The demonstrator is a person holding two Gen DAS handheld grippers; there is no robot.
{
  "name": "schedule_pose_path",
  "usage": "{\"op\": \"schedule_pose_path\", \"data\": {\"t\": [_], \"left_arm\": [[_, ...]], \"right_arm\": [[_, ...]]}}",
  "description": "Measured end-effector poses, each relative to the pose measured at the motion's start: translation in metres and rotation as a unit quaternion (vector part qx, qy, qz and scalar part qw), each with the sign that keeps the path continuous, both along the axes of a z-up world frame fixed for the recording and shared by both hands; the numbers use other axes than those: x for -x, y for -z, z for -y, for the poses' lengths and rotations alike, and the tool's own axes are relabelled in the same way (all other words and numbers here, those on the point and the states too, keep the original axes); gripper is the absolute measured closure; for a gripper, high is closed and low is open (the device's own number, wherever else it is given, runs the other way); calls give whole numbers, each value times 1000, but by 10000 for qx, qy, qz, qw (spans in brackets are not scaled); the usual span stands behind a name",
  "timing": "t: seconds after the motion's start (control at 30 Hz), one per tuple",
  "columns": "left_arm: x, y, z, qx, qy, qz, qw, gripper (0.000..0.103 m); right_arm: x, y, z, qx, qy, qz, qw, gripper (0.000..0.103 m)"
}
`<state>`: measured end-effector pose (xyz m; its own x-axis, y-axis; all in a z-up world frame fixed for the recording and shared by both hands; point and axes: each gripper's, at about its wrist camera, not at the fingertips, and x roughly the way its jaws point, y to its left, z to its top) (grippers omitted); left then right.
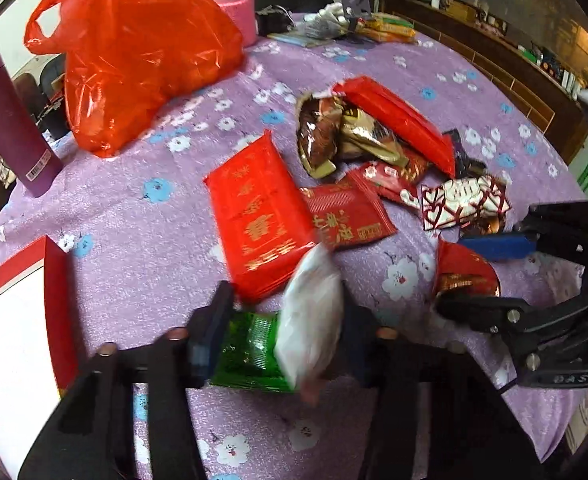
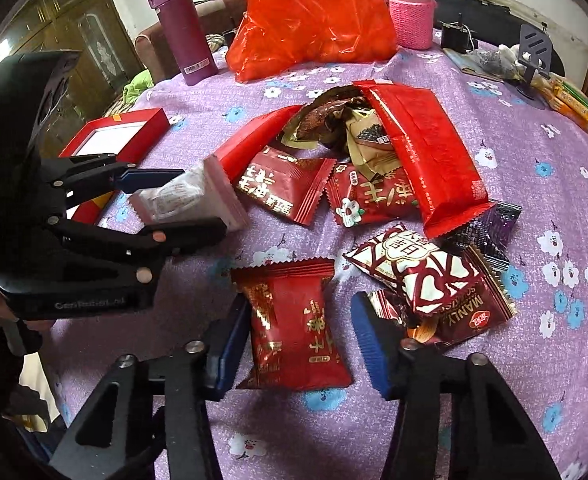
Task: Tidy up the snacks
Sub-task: 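Grasp the white-pink snack with the left tool while the right tool grasps a red snack packet, then carry both snacks over the white tray and open both tools to drop them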
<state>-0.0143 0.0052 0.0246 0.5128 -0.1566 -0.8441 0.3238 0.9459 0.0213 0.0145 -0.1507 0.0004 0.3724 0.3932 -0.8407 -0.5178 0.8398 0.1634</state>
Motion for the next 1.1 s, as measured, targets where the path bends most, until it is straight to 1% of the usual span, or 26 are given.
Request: {"op": "schedule_pose_path", "data": {"t": [0.03, 0.07, 0.1, 0.2, 0.3, 0.4, 0.53, 0.7, 0.83, 0.93, 1.0, 1.1], "left_arm": [[0, -1, -3, 115, 0, -42, 9999, 81], [1, -2, -5, 275, 21, -99, 9996, 83], [2, -3, -4, 308, 33, -111, 9995, 83], [13, -3, 0, 151, 133, 70, 9998, 85], [21, -4, -6, 360, 173, 36, 9992, 88], [30, -5, -15, 356, 146, 73, 9992, 89], [38, -8, -32, 440, -27, 121, 9990, 89], [56, -24, -63, 607, -428, 350, 9966, 89], [73, -39, -83, 612, -681, 621, 9939, 89], [85, -51, -103, 547, -958, 806, 9906, 89], [94, -59, -119, 451, -1203, 969, 9870, 89], [104, -63, -140, 288, -1541, 1108, 9814, 89]], "right_arm": [[0, 0, 1, -7, 13, 8, 10000, 62], [0, 0, 1, -31, 24, 1, 10000, 64], [-1, 0, 2, -76, 32, -17, 10000, 65], [0, 0, 2, -148, 57, -44, 9999, 66], [3, -1, 1, -233, 41, -122, 9996, 68], [6, -1, 1, -339, 23, -222, 9992, 68], [12, -3, -7, -520, -73, -324, 9981, 68], [19, -11, -28, -681, -240, -331, 9968, 69], [20, -17, -57, -813, -447, -337, 9951, 69], [22, -22, -83, -906, -650, -321, 9932, 69], [22, -25, -106, -1019, -799, -314, 9911, 69], [21, -29, -133, -1156, -915, -280, 9887, 69]]}}
